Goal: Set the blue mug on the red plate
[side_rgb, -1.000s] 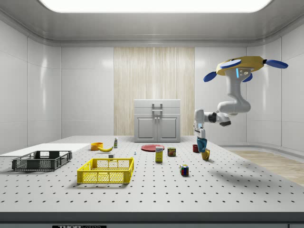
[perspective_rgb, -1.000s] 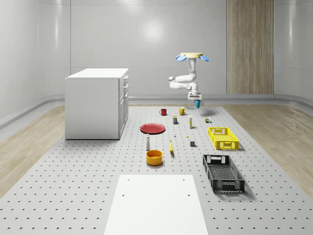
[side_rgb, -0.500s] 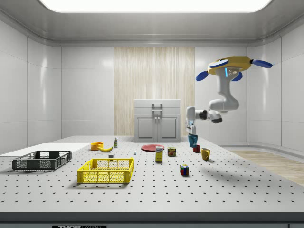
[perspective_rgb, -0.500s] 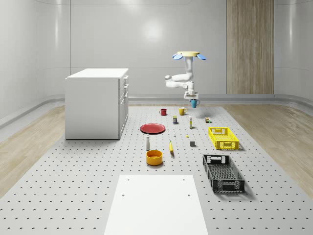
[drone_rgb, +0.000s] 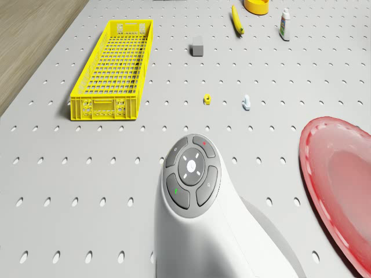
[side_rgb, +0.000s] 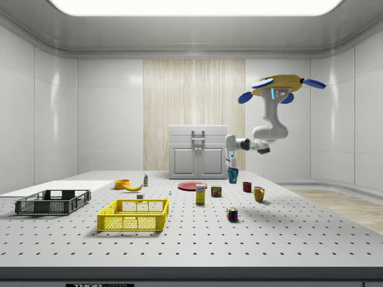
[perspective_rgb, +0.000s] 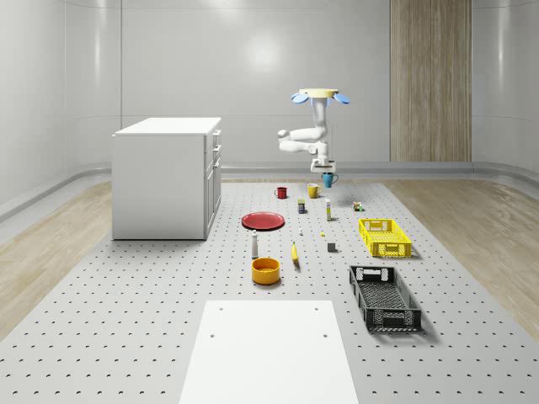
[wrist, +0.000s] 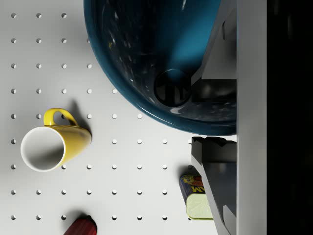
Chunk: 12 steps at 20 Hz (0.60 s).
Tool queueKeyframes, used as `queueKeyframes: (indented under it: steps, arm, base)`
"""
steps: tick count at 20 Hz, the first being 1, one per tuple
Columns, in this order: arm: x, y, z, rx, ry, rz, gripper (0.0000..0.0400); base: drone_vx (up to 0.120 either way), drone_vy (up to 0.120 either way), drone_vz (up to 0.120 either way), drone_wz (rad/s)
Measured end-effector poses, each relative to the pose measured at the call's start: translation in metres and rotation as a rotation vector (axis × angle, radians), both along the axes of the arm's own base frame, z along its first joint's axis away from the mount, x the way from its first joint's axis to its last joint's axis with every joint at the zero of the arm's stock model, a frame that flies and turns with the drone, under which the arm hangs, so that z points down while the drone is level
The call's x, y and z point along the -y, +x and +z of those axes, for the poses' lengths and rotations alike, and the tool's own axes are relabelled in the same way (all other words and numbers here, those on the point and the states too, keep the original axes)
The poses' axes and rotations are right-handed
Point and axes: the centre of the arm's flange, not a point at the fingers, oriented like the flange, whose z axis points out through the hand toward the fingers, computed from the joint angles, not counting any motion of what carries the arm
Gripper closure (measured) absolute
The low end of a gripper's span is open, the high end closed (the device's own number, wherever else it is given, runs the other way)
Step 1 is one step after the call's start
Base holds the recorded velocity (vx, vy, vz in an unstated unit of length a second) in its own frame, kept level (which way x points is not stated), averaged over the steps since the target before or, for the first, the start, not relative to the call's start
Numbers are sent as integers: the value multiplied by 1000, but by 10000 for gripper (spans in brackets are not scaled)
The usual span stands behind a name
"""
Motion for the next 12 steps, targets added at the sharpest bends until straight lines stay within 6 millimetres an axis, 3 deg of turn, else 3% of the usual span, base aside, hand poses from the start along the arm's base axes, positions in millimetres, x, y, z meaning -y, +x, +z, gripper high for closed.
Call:
queueKeyframes:
  steps: [3,12]
  arm:
    - [0,0,0,0,0,0,300]
    - [0,0,0,0,0,0,300]
  base:
    - [120,-120,93,0]
    - [120,-120,0,0]
